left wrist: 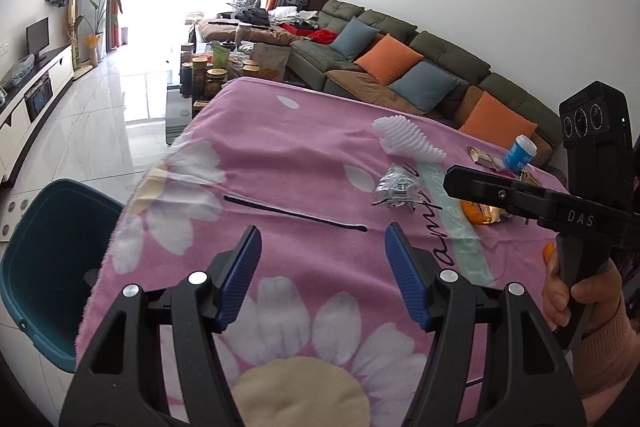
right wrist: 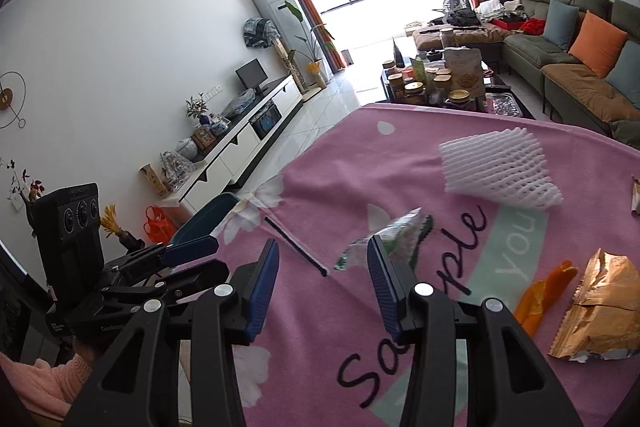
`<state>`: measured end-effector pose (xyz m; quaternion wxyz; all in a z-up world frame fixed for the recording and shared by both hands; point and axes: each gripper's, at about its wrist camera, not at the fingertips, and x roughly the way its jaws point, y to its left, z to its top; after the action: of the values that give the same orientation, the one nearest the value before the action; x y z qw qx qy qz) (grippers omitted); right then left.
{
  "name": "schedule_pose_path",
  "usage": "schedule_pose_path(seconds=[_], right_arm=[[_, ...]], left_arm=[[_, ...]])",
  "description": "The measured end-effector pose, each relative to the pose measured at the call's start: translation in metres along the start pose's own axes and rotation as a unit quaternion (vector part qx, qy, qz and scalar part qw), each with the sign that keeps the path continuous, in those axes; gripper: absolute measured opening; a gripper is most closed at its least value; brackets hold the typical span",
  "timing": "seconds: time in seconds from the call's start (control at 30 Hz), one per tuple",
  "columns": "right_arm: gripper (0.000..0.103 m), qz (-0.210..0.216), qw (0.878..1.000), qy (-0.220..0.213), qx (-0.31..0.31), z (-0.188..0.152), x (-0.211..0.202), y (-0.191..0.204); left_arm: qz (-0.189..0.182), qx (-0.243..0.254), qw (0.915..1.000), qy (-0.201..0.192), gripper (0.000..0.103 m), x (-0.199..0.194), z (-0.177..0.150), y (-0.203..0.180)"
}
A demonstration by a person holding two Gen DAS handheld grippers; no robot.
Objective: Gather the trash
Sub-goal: 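Move both open grippers back over the table, then grasp the white foam net with the right gripper while the left gripper grasps the clear plastic bag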
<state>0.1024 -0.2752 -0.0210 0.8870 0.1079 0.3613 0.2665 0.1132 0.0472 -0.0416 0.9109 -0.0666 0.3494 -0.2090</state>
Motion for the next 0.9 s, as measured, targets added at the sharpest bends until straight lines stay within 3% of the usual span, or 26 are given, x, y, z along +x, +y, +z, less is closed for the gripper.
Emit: schedule_pose_path(seconds=[0.23, 0.3, 0.63, 0.77, 0.9], right_arm=[[0.044, -0.062, 0.997, -0.018, 0.032, 0.017, -0.006, -0.051], [0.050, -0.076, 0.996, -0.019, 0.039, 0.021, -0.004, -0.063], [0.061, -0.117, 0.991, 0.003, 0.058, 0.041, 0.022, -0.099], [0.062, -0.129, 0.990, 0.016, 0.054, 0.047, 0.036, -0.101], [0.062, -0.141, 0.988, 0.039, 0.053, 0.049, 0.051, -0.104]], left_arm=[[-0.028, 0.009, 0.9992, 0.026, 0.064, 0.043, 0.016, -0.034], [-0.031, 0.012, 0.9989, 0.031, 0.064, 0.053, 0.020, -0.040], [-0.025, 0.026, 0.9972, 0.065, 0.060, 0.097, 0.032, -0.056], [-0.029, 0.028, 0.9959, 0.080, 0.053, 0.109, 0.033, -0.057], [-0.038, 0.023, 0.9947, 0.093, 0.040, 0.117, 0.033, -0.055]])
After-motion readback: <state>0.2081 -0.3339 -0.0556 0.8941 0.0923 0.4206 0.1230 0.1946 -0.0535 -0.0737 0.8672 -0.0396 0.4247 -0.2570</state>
